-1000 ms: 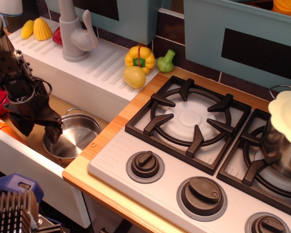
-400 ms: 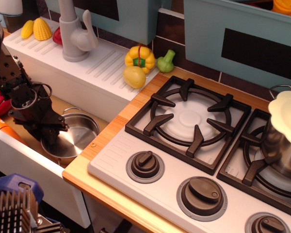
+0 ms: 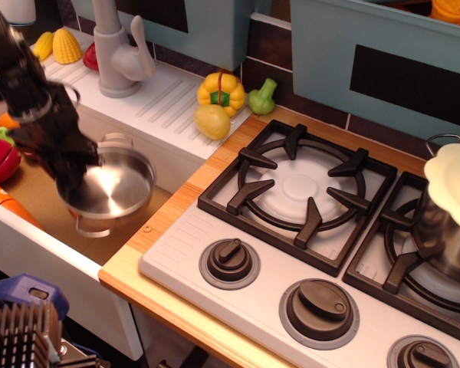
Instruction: Put pot or pan on stove
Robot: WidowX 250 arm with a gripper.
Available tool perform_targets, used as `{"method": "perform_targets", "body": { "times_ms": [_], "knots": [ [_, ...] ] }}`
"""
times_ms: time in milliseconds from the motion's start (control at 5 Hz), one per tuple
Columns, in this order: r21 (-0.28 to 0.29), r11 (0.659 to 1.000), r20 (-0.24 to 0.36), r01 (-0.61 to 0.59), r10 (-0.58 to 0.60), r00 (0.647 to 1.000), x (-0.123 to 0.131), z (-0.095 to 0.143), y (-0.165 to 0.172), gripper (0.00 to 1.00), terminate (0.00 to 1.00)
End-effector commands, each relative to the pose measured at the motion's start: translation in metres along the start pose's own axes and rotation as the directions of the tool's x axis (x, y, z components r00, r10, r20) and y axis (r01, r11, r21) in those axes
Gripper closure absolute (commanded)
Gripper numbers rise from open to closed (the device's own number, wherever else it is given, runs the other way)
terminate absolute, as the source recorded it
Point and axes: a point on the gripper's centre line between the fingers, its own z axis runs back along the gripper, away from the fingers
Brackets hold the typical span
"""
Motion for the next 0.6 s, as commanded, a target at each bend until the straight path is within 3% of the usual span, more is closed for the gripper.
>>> {"method": "perform_targets", "body": {
  "times_ms": [0,200,400],
  "knots": [
    [-0.003,1.000,0.043,0.013,-0.013,0.999,0.030,0.061,-0.020,1.00,0.00],
    [-0.015,1.000,0.028,0.002,-0.001,1.000,0.033,0.077,-0.052,1.00,0.00],
    [-0.005,1.000,0.070,-0.015,0.015,0.997,0.030,0.080,-0.092,1.00,0.00]
  ]
}}
